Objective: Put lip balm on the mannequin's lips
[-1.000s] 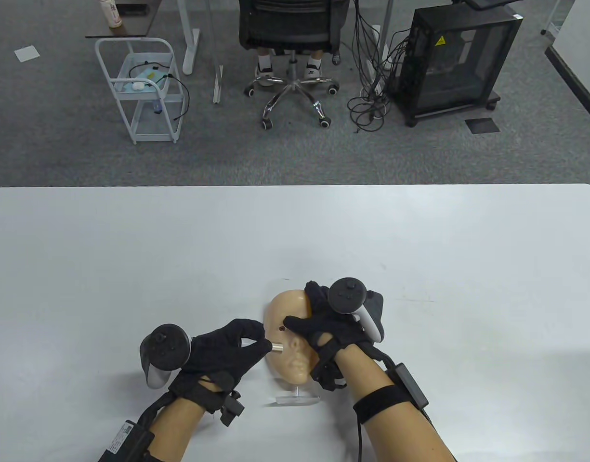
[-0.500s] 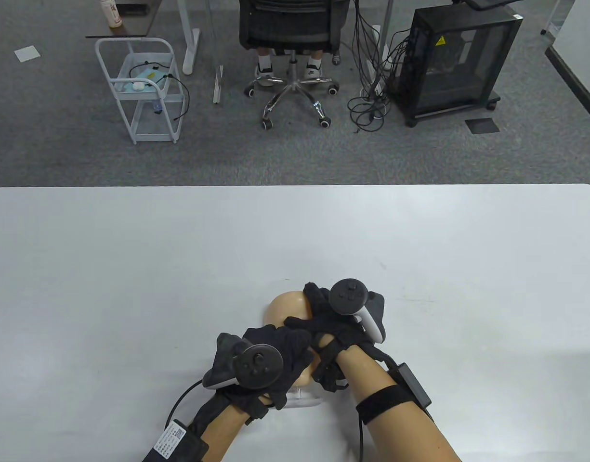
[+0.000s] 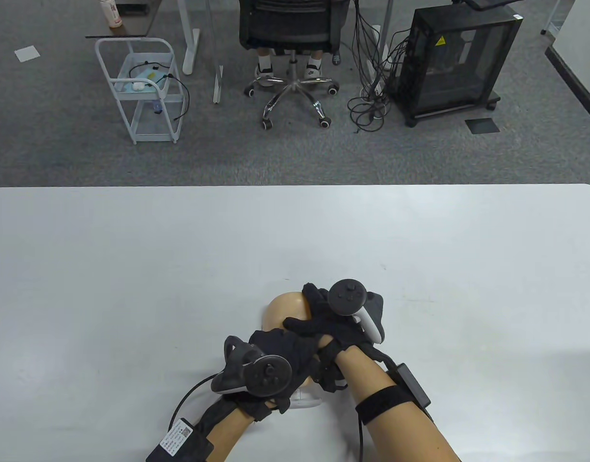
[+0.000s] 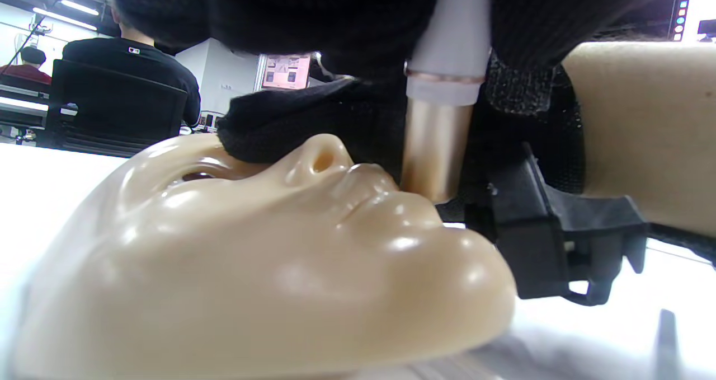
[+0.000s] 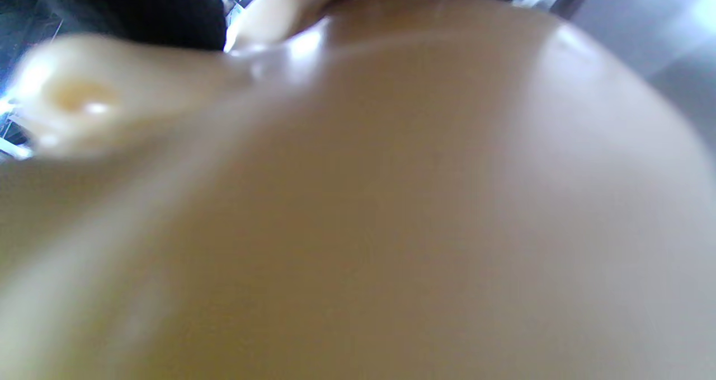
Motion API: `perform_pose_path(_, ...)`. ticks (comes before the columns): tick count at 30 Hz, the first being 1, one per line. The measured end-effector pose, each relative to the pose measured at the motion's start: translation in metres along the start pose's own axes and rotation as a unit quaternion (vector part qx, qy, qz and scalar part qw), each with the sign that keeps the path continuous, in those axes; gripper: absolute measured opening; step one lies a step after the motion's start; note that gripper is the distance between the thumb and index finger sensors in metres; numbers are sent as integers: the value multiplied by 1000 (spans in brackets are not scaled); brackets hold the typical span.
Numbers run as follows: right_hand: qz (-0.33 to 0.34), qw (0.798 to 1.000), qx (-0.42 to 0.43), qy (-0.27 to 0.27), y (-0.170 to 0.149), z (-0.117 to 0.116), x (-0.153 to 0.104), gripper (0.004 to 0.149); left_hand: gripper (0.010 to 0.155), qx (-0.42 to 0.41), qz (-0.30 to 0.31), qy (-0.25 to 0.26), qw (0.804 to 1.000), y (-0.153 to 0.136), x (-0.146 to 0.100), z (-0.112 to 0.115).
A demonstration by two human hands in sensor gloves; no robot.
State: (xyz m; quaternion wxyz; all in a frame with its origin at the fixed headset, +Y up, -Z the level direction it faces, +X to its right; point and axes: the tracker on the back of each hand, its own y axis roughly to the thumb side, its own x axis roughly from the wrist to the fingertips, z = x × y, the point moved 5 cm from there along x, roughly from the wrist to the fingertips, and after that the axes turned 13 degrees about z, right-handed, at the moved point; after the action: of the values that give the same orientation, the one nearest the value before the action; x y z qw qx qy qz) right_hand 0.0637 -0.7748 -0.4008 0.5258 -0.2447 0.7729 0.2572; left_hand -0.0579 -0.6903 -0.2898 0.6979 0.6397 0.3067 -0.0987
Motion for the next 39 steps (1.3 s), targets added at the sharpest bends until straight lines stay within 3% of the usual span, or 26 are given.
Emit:
perform_pose_path(26,1,1000,-4,0,1,0,-1,95,46,-7,-40,5,999,-13,-16,-16)
perform_pose_path(39,1,1000,-4,0,0,1,-1,95,45,-13,-57,-24,998,-20,-22,-12)
